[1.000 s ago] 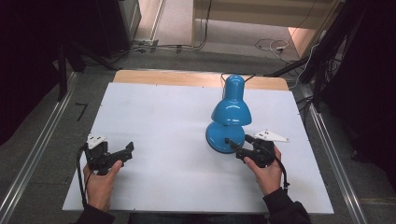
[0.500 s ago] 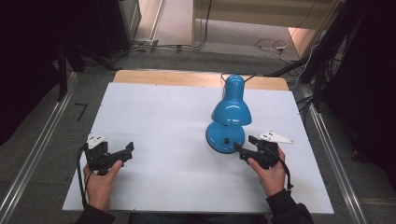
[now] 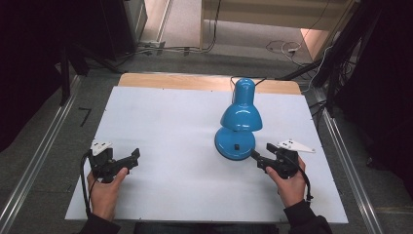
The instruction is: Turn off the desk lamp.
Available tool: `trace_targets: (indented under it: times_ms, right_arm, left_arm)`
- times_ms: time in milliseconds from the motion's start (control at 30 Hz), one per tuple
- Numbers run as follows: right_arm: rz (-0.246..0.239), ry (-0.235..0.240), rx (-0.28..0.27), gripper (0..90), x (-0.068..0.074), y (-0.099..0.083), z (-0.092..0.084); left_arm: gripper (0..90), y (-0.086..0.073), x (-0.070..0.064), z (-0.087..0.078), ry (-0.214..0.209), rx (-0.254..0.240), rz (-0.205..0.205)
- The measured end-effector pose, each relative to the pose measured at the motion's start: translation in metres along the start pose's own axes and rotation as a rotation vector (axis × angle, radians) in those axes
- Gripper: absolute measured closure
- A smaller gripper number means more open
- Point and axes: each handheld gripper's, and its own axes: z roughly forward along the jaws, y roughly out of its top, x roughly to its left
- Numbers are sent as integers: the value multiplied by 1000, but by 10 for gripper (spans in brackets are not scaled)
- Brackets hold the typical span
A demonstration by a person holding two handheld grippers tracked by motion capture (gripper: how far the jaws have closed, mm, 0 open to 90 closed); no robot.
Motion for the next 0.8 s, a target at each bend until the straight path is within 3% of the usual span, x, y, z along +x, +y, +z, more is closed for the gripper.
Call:
trace_targets:
  times_ms: [800]
  right_arm:
    - [61,-54,-1,265,-31,-15,-27]
  left_arm:
    - [24,0,-1,0,-1,-1,-1]
